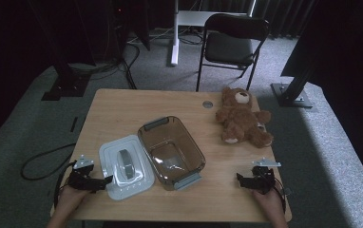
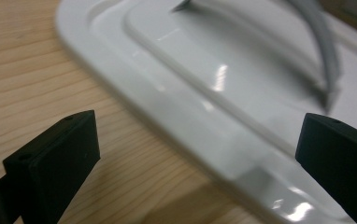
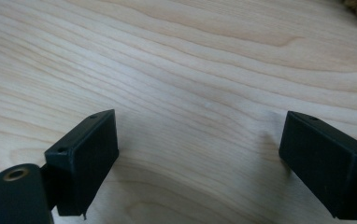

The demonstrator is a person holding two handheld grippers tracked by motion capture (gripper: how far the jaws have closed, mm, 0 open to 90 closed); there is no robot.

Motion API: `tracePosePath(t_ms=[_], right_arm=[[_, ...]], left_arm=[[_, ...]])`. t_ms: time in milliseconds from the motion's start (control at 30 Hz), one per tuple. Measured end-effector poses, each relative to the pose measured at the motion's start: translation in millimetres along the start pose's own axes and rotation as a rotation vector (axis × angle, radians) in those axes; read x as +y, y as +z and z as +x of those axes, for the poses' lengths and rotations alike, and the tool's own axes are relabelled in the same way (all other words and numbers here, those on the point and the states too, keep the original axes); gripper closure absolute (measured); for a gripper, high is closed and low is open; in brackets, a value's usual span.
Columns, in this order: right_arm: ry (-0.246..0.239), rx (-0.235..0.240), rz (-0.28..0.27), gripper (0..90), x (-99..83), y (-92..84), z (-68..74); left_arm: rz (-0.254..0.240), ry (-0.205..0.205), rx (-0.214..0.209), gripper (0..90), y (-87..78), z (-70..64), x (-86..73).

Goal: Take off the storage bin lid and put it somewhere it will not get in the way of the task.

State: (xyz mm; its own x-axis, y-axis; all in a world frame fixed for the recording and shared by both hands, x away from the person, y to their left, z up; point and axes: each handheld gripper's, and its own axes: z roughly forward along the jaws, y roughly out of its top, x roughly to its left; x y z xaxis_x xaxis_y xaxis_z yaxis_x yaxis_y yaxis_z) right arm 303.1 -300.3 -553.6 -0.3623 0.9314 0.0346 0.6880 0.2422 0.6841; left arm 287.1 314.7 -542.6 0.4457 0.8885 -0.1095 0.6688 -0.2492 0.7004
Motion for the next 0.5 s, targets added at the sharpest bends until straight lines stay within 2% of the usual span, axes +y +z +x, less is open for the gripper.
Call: tracePosePath(t_ms=[33, 100, 167, 200, 233, 300, 400, 500], right_arm=[[0.014, 0.024, 0.004, 11.1, 1.7, -0.4, -0.6], [0.023, 0.018, -0.007, 11.1, 5.9, -2.8, -1.2], [0.025, 0.010, -0.034, 11.1, 10.9, -7.1, -2.5], [0.025, 0.010, -0.034, 11.1, 10.9, -7.1, -2.5], [0.023, -0.001, -0.047, 11.1, 14.5, -9.9, -2.9], [0.021, -0.017, -0.084, 11.1, 24.1, -17.0, -5.3], [0.040, -0.013, -0.105, 11.1, 32.4, -21.1, -9.5], [0.041, -0.026, -0.110, 11.1, 42.0, -23.2, -13.3]], left_arm=[[-0.004, -0.011, 0.017, 0.6, -1.0, 1.6, -1.8], [-0.020, -0.024, 0.047, 0.6, -3.7, 3.1, -4.4], [-0.044, -0.061, 0.076, 0.6, -8.1, 7.0, -7.6], [-0.044, -0.061, 0.076, 0.6, -8.1, 7.0, -7.6], [-0.063, -0.092, 0.119, 0.6, -11.0, 11.6, -11.1], [-0.059, -0.112, 0.164, 0.6, -11.0, 14.4, -14.0], [-0.041, -0.111, 0.253, 0.6, -8.4, 15.9, -15.7], [-0.023, -0.126, 0.255, 0.6, -5.8, 18.2, -13.2]])
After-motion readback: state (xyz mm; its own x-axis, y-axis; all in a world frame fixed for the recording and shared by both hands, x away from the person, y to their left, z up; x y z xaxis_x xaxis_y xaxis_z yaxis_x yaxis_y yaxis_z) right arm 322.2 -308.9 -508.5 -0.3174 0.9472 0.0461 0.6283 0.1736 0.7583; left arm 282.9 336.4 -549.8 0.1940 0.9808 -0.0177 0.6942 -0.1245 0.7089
